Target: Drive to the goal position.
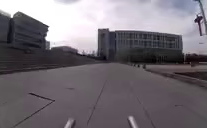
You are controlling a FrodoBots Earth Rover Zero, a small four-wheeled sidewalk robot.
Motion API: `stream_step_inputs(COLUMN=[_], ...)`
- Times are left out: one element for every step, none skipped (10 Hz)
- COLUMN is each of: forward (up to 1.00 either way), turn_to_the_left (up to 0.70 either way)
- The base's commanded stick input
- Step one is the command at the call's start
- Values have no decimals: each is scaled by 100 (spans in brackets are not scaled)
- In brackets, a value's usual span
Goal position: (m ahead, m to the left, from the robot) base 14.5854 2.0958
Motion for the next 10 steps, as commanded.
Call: stream_step_inputs(forward=[85, 85, 85, 85, 85, 85, 85, 85, 85, 85], turn_to_the_left=[-27, -27, -15, -13, -16, 0, 0, 0, 0, 0])
